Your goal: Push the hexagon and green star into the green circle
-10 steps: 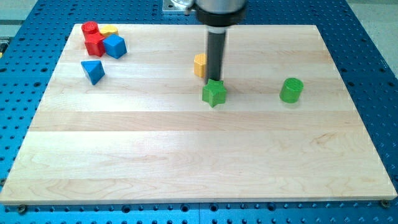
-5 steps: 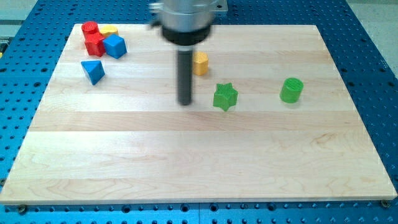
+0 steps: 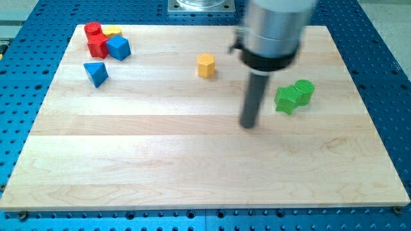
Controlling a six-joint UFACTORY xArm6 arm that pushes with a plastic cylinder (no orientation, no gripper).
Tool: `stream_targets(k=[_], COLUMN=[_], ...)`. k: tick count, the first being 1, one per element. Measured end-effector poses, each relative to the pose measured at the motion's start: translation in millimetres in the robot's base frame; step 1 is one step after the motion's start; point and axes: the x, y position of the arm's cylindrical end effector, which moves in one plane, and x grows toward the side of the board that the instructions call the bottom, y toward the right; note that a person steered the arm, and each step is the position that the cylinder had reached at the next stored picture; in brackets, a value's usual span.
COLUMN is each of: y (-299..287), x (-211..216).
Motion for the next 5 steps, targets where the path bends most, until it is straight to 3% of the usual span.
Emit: stream_targets(k=[1,2,3,4,5], y=[-107.9,-128.6,-71.6,35.8,87.9], x=[-42.0,-98.6,-135.4,-128.2,-151.3])
